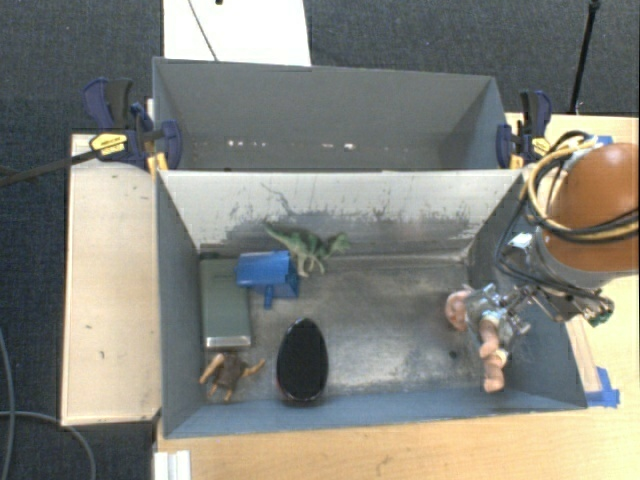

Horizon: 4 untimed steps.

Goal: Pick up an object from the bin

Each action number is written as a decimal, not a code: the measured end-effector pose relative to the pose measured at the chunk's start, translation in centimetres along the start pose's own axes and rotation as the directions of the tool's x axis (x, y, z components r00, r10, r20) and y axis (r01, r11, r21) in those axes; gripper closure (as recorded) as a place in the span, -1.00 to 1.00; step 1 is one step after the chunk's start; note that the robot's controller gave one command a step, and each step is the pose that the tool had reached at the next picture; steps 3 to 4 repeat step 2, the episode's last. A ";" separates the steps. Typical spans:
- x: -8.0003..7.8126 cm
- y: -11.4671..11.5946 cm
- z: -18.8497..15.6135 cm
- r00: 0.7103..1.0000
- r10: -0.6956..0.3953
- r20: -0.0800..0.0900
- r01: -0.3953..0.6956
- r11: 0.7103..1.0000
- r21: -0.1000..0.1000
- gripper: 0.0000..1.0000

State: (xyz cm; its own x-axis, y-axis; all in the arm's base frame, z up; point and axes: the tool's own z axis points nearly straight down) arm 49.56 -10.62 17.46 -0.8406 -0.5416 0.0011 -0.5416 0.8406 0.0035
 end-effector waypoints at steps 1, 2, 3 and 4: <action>-0.8 -1.7 -6.9 1.000 0.006 0.001 -0.006 1.000 0.002 1.00; -1.0 -2.0 -8.3 1.000 0.006 0.003 -0.006 1.000 0.004 1.00; -1.0 -2.0 -8.3 1.000 0.006 0.003 -0.006 1.000 0.004 1.00; -1.0 -2.0 -8.3 1.000 0.006 0.003 -0.006 1.000 0.004 1.00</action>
Offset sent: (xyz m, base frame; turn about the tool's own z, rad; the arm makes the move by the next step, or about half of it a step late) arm 0.0148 0.0600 0.1221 -0.0385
